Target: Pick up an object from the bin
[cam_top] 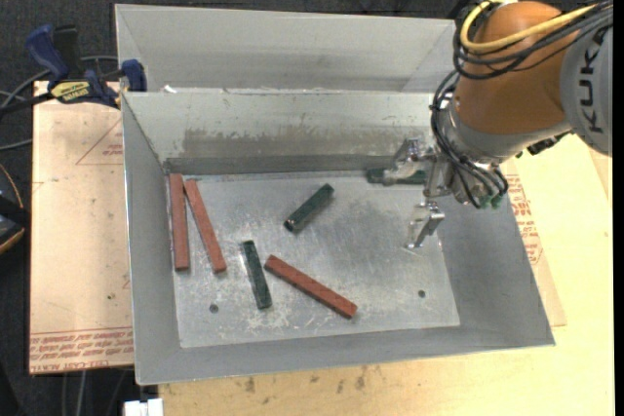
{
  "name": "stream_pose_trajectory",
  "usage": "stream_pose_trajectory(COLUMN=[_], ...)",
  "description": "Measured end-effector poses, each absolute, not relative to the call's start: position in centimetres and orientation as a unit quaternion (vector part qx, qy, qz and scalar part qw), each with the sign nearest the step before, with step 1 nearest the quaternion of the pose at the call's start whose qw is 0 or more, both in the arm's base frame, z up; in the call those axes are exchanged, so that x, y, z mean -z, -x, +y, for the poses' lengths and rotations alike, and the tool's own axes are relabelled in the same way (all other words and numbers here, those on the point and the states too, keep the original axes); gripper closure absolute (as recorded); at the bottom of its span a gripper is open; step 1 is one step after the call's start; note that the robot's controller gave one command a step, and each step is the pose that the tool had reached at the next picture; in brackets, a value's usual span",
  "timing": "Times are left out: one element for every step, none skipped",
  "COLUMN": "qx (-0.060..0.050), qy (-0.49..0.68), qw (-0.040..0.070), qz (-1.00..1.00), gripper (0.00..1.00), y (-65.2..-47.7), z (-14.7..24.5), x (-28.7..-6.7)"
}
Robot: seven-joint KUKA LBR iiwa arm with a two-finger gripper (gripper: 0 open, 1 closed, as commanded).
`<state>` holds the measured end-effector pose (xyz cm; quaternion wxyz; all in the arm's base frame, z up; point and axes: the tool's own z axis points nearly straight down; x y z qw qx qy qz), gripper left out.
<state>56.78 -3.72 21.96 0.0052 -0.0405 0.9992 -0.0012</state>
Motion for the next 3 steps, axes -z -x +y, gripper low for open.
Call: stream_pose_trajectory(qx=[-0.001, 0.0, -0.001], qy=[0.066, -0.026, -0.033], qw=[0.003, -0.003, 0.0], qz=[0.998, 1.0, 0.999], gripper=[0.0, 0.0, 0.0], y=[-57.9, -56.7, -53.5], z=[-2.2, -0.6, 0.3], x=[-15.9, -12.9, -11.9])
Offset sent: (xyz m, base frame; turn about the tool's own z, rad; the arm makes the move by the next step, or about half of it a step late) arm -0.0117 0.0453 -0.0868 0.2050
